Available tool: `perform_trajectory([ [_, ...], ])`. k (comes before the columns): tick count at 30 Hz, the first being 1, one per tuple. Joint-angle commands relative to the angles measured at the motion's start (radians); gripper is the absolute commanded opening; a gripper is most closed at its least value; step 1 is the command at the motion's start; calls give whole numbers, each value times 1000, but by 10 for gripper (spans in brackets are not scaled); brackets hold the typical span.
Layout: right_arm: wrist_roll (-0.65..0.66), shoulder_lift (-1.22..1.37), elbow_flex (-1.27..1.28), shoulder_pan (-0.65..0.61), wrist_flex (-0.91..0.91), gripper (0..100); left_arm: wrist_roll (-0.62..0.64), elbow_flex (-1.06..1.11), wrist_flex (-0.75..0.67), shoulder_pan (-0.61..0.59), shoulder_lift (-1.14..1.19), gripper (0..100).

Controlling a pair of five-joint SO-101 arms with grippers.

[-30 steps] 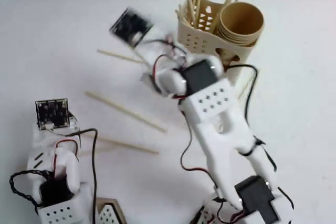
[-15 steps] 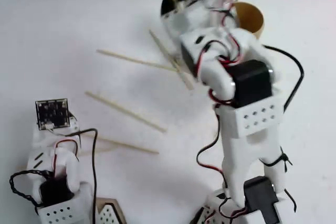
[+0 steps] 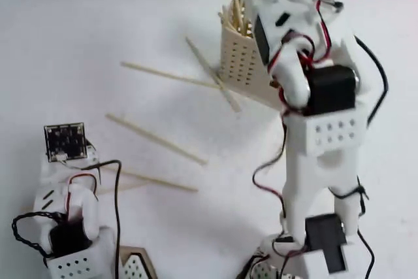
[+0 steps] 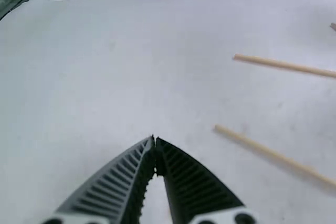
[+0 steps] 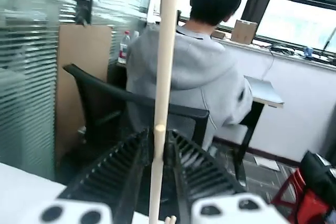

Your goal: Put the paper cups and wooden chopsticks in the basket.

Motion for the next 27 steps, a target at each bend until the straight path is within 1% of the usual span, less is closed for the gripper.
perform_trajectory([
  [1, -12, 58, -38, 38, -48, 18, -9, -6, -25, -2, -10, 27],
  [8, -12, 217, -37, 90, -51, 18, -9, -6, -26, -2, -10, 27],
  [13, -12, 298, -37, 99, -39, 25, -9, -6, -26, -2, -10, 27],
  [17, -12, 312, -44, 96, 7, 131, -9, -6, -26, -2, -10, 27],
  [19, -12, 289, -46, 93, 38, 161, -9, -6, -26, -2, -10, 27],
  [21, -9, 242, -44, 91, 88, 152, -9, -6, -26, -2, -10, 27],
  [27, -3, 91, -38, 59, 305, 29, -9, -6, -26, -2, -10, 27],
])
